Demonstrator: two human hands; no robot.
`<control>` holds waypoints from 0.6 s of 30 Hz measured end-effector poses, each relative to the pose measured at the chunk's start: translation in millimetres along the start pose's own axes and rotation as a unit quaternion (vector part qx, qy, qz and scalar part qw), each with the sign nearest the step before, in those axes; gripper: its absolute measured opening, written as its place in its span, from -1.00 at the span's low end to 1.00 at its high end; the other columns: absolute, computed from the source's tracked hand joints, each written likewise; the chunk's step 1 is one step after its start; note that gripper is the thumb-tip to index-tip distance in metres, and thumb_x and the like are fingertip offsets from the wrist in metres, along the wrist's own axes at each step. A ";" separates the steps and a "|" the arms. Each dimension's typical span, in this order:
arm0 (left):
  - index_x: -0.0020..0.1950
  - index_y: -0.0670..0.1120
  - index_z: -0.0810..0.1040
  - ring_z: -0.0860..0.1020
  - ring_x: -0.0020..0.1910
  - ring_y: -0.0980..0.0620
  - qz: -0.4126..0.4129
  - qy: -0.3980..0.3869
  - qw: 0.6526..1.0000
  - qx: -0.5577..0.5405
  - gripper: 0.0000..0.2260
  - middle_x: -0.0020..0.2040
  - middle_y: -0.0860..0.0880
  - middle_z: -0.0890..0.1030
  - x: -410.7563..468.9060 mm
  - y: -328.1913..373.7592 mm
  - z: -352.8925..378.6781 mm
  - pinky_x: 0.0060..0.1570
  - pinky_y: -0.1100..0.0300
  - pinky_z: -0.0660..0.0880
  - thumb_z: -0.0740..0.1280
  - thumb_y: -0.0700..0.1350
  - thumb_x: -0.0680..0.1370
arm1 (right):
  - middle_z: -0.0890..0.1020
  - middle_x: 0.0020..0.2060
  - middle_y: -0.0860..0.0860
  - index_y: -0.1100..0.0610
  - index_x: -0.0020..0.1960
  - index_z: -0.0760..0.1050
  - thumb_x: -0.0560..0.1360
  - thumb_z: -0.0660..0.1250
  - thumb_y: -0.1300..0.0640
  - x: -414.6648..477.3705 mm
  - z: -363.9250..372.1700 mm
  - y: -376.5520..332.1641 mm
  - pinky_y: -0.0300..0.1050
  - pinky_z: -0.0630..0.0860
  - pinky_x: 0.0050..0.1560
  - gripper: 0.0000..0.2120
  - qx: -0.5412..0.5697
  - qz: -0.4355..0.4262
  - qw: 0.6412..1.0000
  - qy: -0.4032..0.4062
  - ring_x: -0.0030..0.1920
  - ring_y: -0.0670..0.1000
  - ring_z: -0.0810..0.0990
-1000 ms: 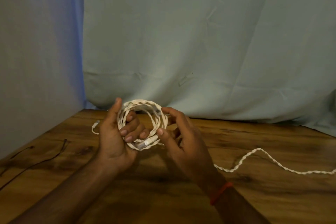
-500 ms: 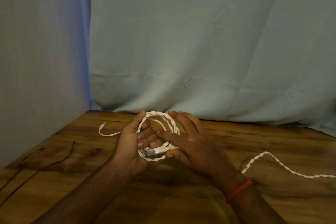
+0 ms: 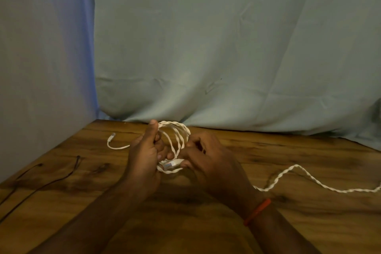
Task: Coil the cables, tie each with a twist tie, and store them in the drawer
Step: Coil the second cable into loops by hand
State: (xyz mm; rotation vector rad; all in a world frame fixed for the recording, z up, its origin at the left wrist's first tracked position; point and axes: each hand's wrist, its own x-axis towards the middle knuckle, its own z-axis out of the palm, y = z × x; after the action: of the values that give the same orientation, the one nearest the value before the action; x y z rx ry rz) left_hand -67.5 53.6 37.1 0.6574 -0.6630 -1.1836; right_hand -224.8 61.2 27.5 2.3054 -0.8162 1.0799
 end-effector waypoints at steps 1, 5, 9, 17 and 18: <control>-0.28 -0.08 0.37 0.24 -0.64 0.14 0.003 0.011 1.000 0.007 -0.65 -0.59 0.07 0.25 0.3 0.3 -0.5 -0.54 0.27 0.29 0.28 0.09 0.62 | 0.41 0.06 -0.02 0.11 0.01 0.60 0.64 0.22 -0.03 1.1 0.9 -2.7 -0.14 0.46 -0.30 -0.73 0.017 0.016 1.000 0.009 -0.04 -0.04 0.47; -0.25 -0.09 0.40 0.27 -0.63 0.14 -0.005 0.049 0.999 0.018 -0.65 -0.60 0.08 0.30 1.9 -0.1 -2.4 -0.52 0.26 0.30 0.30 0.11 0.61 | 0.55 -0.01 0.00 0.08 0.04 0.53 0.69 0.06 -0.07 2.4 -0.4 -6.6 -0.03 0.48 -0.22 -0.66 0.069 -0.011 0.997 -0.011 -0.06 -0.01 0.48; -0.39 -0.06 0.31 0.22 -0.60 0.10 0.011 0.023 0.999 0.033 -0.57 -0.57 0.02 0.22 2.2 2.0 -4.4 -0.52 0.24 0.28 0.41 0.14 0.50 | 0.60 -0.08 -0.03 -0.01 0.15 0.43 0.69 0.09 -0.09 1.7 3.6 -4.3 -0.04 0.46 -0.25 -0.78 0.038 -0.031 0.997 -0.060 -0.09 -0.03 0.43; -0.26 -0.15 0.56 0.44 -0.57 0.04 0.081 0.007 0.985 0.150 -0.76 -0.51 -0.04 0.54 -5.7 6.5 -3.1 -0.53 0.28 0.38 0.50 -0.02 0.46 | 0.66 -0.01 -0.01 0.06 0.12 0.63 0.70 0.02 0.13 2.7 -7.5 -21.4 -0.15 0.46 -0.11 -0.62 -0.063 -0.119 0.988 -0.071 -0.05 0.01 0.52; -0.27 -0.15 0.56 0.44 -0.57 0.04 0.089 0.008 0.983 0.160 -0.76 -0.51 -0.04 0.54 -4.7 7.4 -3.9 -0.52 0.28 0.38 0.50 -0.03 0.47 | 0.66 -0.02 -0.01 0.08 0.11 0.64 0.70 -0.07 0.14 4.1 -9.0 -24.6 -0.16 0.42 -0.10 -0.53 -0.047 -0.118 0.990 -0.058 -0.05 0.01 0.51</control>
State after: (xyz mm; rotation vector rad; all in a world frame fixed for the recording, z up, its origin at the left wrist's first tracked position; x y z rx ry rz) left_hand -61.2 60.4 39.6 0.8574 -0.8898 -0.9121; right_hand -210.6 83.1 32.2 2.3315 -0.6027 0.7940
